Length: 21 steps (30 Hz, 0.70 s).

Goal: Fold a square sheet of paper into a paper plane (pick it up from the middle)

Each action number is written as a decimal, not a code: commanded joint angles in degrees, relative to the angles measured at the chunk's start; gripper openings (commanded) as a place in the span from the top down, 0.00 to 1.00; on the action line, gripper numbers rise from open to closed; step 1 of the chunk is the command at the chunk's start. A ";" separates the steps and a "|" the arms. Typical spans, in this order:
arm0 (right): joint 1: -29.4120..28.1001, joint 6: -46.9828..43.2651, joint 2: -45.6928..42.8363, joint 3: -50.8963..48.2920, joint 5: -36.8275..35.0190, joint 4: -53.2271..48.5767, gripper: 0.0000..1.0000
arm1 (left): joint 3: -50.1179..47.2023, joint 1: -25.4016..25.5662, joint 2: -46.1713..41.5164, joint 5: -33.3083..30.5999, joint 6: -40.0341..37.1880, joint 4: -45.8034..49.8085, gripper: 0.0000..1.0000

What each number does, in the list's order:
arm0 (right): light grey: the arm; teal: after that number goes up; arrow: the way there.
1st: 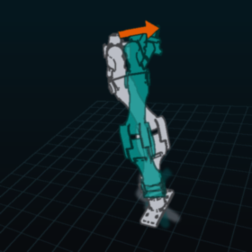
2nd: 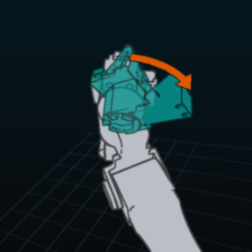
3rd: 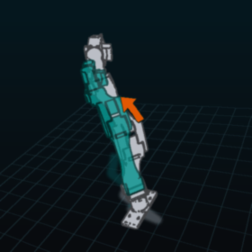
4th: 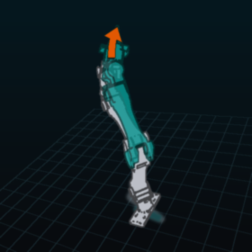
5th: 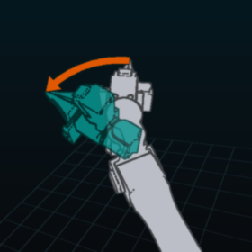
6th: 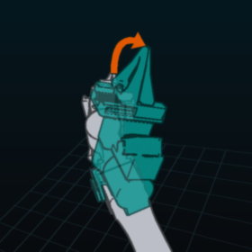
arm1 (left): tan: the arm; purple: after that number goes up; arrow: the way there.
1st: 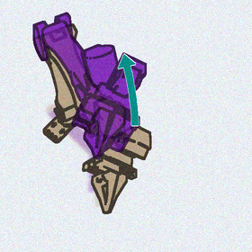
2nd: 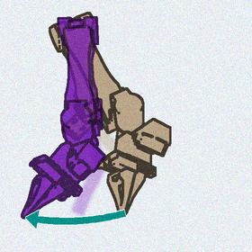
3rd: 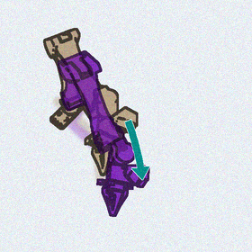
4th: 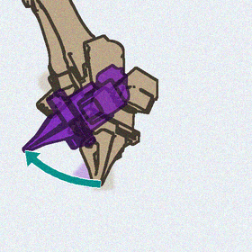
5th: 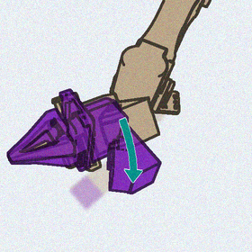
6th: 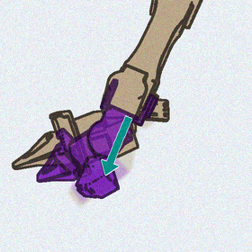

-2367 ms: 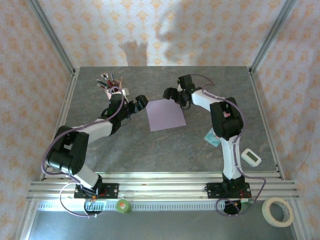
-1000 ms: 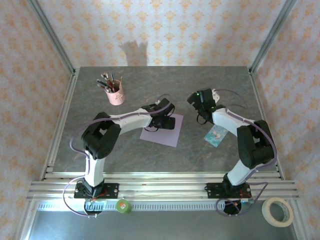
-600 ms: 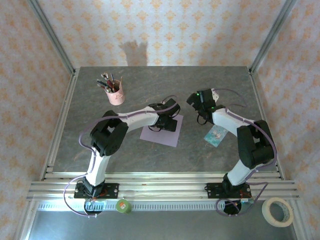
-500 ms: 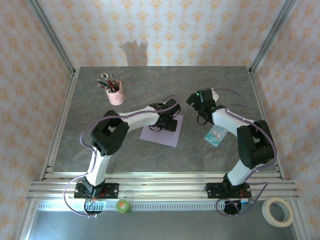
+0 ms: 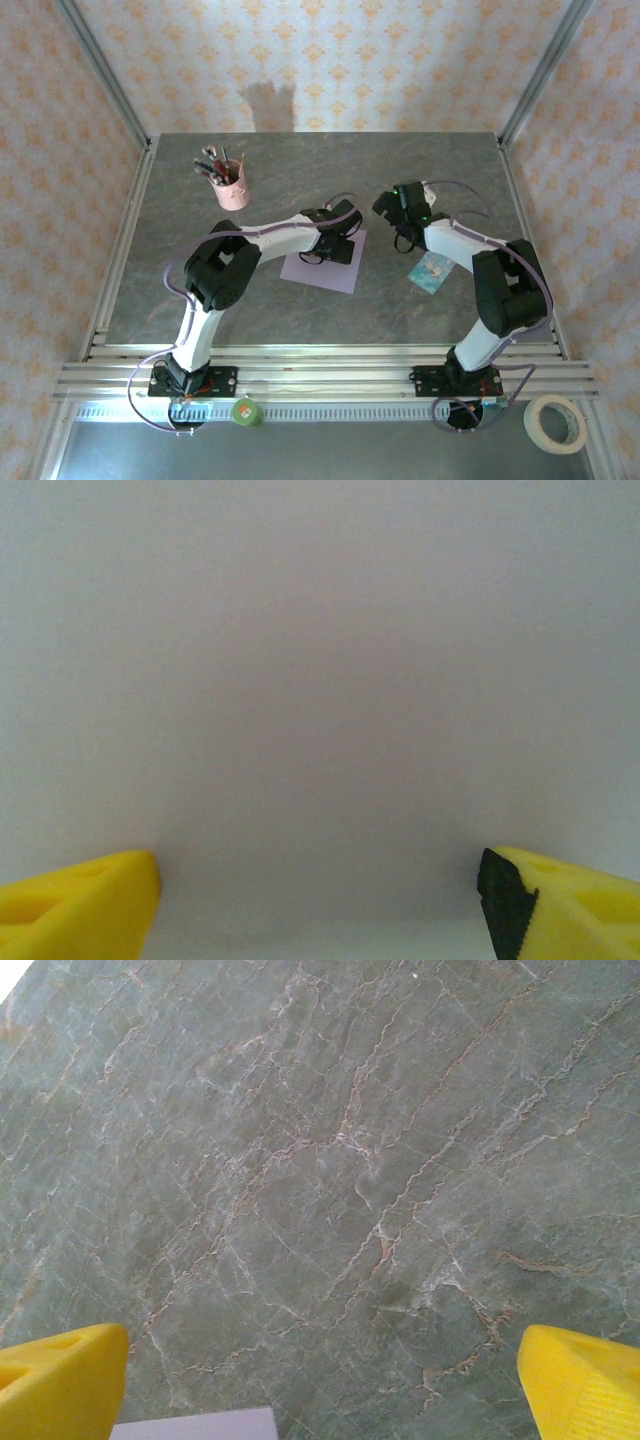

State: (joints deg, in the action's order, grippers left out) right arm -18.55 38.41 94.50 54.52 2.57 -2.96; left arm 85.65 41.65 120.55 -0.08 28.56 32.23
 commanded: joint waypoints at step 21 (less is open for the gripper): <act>0.27 -0.17 -1.86 -2.52 5.00 6.54 0.04 | -11.59 -7.37 -13.99 13.30 -0.21 -13.41 0.58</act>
State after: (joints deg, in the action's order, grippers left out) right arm -18.52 38.44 95.18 53.91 4.78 -0.89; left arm 75.83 35.35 112.36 8.71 28.60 24.03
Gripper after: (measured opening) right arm 0.960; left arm 0.434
